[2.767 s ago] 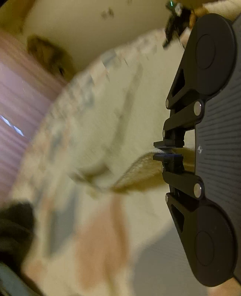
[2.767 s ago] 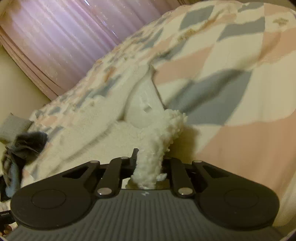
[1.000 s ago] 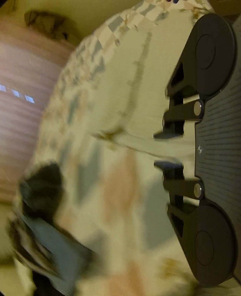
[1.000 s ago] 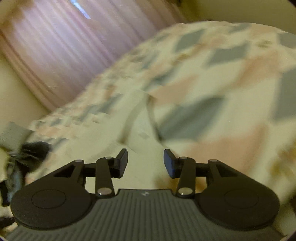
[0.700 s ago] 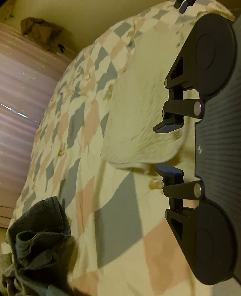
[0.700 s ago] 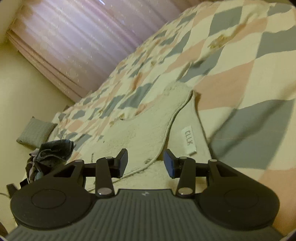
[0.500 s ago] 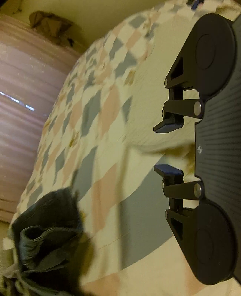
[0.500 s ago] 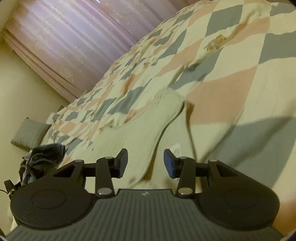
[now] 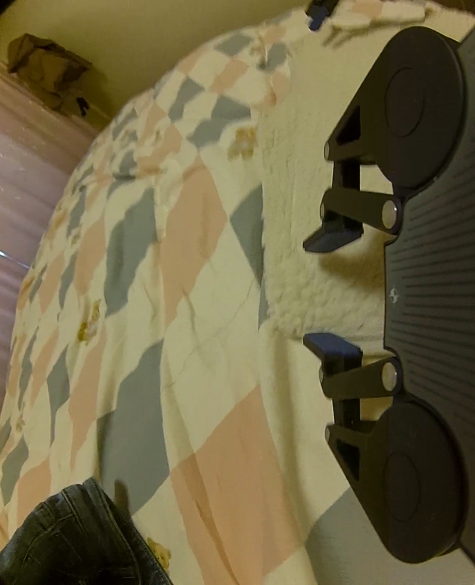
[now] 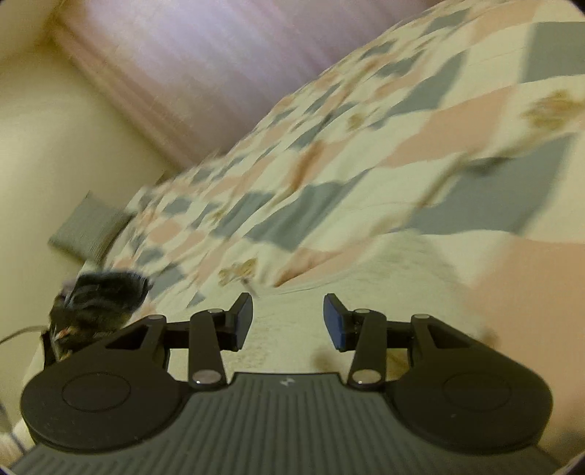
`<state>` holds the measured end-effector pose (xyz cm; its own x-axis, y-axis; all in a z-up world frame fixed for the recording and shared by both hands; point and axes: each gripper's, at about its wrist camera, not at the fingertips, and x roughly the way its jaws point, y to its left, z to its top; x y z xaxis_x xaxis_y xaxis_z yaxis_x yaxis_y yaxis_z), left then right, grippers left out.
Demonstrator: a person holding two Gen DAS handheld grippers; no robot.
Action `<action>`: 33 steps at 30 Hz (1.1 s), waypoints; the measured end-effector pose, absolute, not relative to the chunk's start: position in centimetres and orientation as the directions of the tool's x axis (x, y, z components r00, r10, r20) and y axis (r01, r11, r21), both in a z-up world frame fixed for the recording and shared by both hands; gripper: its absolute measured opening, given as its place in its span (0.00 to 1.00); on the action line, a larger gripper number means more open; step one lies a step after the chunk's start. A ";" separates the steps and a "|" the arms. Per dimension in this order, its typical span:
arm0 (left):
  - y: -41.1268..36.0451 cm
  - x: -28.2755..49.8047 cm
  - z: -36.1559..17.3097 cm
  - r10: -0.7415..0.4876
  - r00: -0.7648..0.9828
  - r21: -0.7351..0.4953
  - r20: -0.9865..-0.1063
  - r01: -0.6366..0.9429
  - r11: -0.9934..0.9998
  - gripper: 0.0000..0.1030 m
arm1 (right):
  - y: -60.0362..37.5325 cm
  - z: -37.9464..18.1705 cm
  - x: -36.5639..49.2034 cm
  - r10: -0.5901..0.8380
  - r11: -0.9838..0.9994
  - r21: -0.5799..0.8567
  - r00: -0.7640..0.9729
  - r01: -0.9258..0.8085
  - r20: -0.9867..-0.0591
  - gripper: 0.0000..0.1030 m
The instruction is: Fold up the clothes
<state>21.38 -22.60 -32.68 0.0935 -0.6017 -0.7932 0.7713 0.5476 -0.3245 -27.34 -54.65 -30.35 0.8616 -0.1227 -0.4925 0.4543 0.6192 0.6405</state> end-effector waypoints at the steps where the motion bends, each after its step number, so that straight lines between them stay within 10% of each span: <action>1: -22.6 21.5 -33.2 -0.600 0.097 -0.326 -0.794 0.765 0.555 0.55 | -55.0 -30.6 -25.6 -0.091 0.641 0.628 0.856 0.441 -0.509 0.39; 6: -22.6 22.0 -34.7 -0.665 0.037 -0.435 -0.746 0.728 0.530 0.57 | -55.8 -31.9 -16.9 0.064 0.717 0.613 0.845 0.330 -0.531 0.39; 12: -23.8 22.4 -34.7 -0.659 0.038 -0.403 -0.751 0.763 0.505 0.08 | -55.4 -34.3 -8.5 0.137 0.715 0.626 0.816 0.311 -0.562 0.39; 16: -23.9 21.9 -33.6 -0.669 0.082 -0.340 -0.739 0.812 0.475 0.05 | -55.5 -34.8 -7.6 0.120 0.731 0.601 0.808 0.321 -0.577 0.02; 24: -25.0 21.5 -29.9 -0.744 0.201 -0.227 -0.637 0.874 0.430 0.06 | -57.5 -30.4 -8.5 -0.039 0.734 0.616 0.923 0.286 -0.383 0.01; 27: -25.9 21.6 -30.3 -0.710 0.209 -0.183 -0.672 0.882 0.433 0.06 | -58.0 -30.7 -7.8 0.038 0.707 0.655 0.911 0.265 -0.410 0.13; 29: -25.9 21.6 -31.5 -0.690 0.205 -0.179 -0.695 0.879 0.442 0.06 | -58.1 -31.8 -7.4 0.147 0.678 0.694 0.880 0.243 -0.452 0.48; 33: -25.3 21.8 -33.0 -0.691 0.194 -0.222 -0.696 0.858 0.464 0.06 | -57.8 -33.9 -7.9 0.167 0.689 0.654 0.810 0.312 -0.562 0.41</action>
